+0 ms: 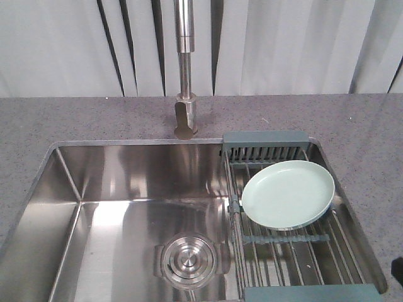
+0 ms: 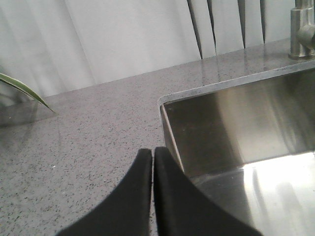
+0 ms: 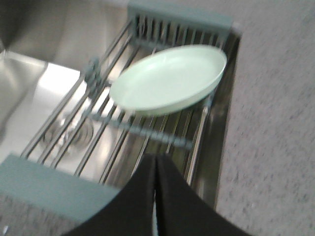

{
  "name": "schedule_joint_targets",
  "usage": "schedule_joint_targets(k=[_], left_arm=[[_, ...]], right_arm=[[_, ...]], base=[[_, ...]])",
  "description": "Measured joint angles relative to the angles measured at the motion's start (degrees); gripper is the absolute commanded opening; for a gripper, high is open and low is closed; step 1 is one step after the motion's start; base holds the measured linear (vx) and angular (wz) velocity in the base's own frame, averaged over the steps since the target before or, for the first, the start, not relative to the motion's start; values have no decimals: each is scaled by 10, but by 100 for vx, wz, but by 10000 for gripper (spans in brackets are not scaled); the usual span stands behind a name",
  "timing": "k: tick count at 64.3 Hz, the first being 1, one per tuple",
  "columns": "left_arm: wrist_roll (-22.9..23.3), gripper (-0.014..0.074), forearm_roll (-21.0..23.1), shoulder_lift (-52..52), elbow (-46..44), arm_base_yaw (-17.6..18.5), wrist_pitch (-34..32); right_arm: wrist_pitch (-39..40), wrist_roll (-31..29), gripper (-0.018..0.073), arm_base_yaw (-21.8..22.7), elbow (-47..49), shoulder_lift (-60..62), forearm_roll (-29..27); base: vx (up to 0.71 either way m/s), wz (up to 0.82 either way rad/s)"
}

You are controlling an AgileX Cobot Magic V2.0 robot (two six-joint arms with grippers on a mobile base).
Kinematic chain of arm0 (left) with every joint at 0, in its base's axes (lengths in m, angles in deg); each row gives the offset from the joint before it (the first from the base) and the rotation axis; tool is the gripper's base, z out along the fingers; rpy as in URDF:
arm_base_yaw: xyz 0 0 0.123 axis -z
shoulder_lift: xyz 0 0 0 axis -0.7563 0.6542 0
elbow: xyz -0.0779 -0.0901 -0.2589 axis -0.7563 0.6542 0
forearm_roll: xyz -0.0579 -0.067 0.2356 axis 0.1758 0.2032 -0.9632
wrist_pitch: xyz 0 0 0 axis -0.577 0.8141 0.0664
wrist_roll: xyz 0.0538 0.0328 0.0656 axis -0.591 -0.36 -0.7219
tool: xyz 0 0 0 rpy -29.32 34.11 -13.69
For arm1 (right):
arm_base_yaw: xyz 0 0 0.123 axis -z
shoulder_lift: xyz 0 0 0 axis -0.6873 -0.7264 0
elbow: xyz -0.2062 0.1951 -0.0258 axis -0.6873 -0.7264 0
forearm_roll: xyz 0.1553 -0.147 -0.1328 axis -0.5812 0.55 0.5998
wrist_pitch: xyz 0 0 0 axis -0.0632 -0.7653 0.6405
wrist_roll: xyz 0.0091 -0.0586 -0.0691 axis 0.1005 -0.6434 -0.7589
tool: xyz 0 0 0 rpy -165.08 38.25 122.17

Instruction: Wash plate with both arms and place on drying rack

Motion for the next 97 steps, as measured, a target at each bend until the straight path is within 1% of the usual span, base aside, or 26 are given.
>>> schedule_joint_targets(k=[9, 17, 25, 29, 33, 37, 44, 51, 97], left_arm=[[0, -6, 0, 0, 0, 0, 0], [0, -6, 0, 0, 0, 0, 0], [0, -6, 0, 0, 0, 0, 0], [0, -6, 0, 0, 0, 0, 0], [0, -6, 0, 0, 0, 0, 0], [0, -6, 0, 0, 0, 0, 0], [0, -6, 0, 0, 0, 0, 0], [0, -6, 0, 0, 0, 0, 1], [0, -6, 0, 0, 0, 0, 2]], right_arm=[[163, 20, -6, 0, -74, 47, 6], [260, 61, -6, 0, -147, 79, 22], [320, 124, -6, 0, -205, 108, 48], [323, 145, -6, 4, -209, 123, 66], [323, 151, -6, 13, -210, 140, 80], [323, 156, -6, 31, -210, 159, 90], [327, 160, -6, 78, -210, 177, 95], [327, 161, -6, 106, -210, 179, 95], [322, 162, -6, 110, -210, 180, 95]], base=[[0, 0], [0, 0], [0, 0], [0, 0], [0, 0], [0, 0], [0, 0], [0, 0], [0, 0]])
